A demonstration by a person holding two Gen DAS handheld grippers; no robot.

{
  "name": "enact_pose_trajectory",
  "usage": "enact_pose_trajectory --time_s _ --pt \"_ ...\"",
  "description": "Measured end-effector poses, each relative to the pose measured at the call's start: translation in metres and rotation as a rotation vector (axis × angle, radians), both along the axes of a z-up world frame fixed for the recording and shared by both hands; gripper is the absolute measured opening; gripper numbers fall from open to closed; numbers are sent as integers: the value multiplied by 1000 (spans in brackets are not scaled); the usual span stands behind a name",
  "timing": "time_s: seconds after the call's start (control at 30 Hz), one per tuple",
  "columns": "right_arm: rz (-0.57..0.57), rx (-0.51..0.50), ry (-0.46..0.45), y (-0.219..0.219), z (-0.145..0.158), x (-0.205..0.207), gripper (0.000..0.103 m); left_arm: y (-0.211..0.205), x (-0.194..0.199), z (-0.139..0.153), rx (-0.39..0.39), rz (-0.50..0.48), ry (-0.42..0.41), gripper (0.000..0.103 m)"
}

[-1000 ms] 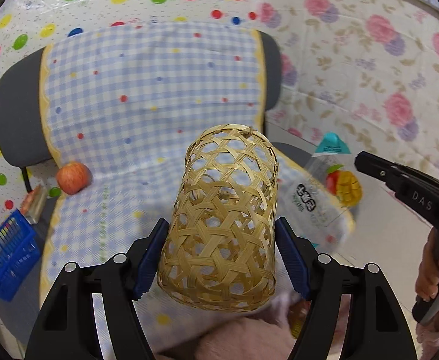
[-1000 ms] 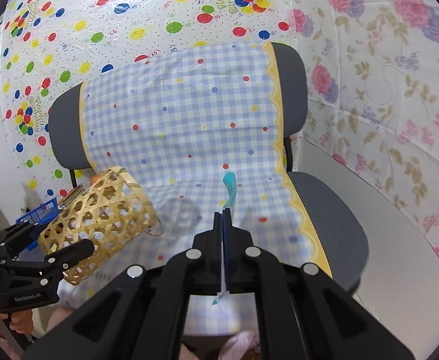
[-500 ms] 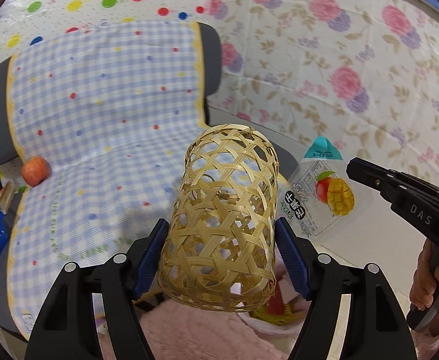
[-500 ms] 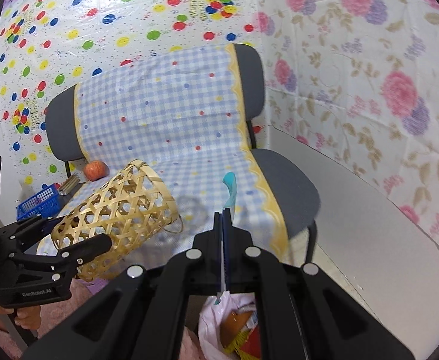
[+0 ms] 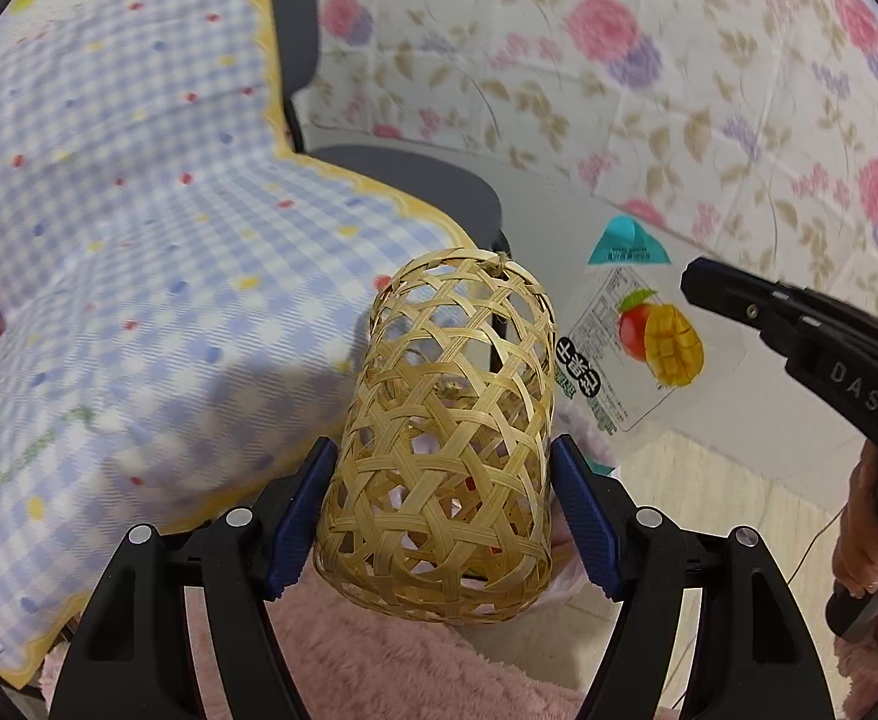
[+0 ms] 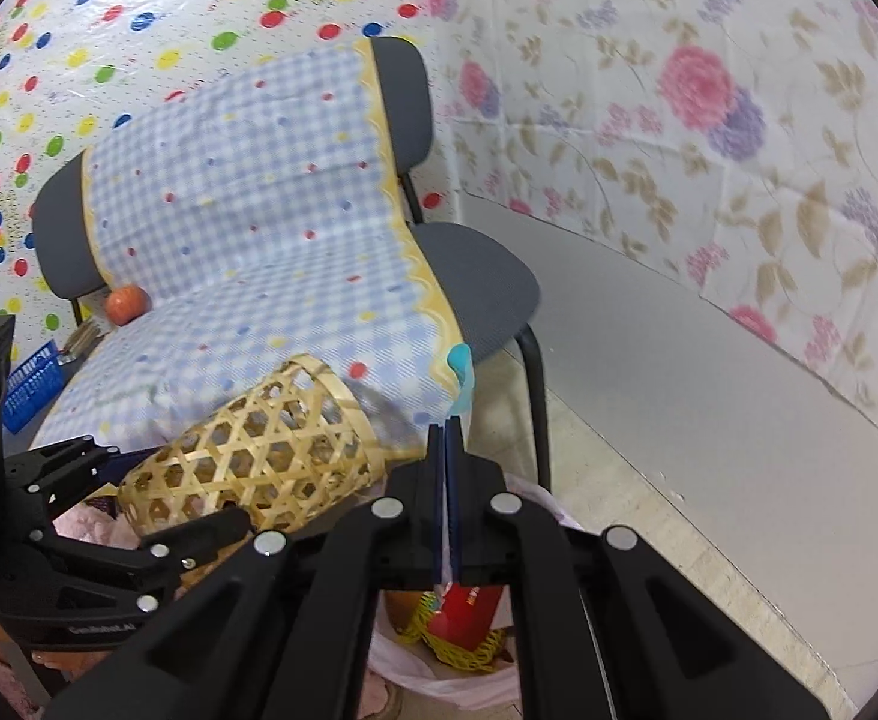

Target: Collect trash

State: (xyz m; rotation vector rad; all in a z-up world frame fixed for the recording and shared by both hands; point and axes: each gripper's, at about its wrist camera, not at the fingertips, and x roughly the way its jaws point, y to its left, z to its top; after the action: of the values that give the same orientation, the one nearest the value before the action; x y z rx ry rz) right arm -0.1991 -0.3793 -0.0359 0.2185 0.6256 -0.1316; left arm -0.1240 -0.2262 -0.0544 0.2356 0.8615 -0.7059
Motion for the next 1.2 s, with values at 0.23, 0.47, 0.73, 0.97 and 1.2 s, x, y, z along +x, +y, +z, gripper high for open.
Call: enact_pose_trajectory --time_s 0.23,0.47,0.73,0.97,1.2 --pt "-19 21 33 -24 -21 9 2 -28 16 -27 49 -30 43 73" --pt "-14 69 86 -41 -46 29 39 -39 38 -38 47 3 49 87" --pt "-37 78 114 -39 -32 23 77 -8 38 -13 54 97 -24 88" --pt "50 36 88 6 6 33 97 48 29 23 38 247 -53 88" --pt "219 29 25 65 42 60 97 121 14 57 55 446 -99 93"
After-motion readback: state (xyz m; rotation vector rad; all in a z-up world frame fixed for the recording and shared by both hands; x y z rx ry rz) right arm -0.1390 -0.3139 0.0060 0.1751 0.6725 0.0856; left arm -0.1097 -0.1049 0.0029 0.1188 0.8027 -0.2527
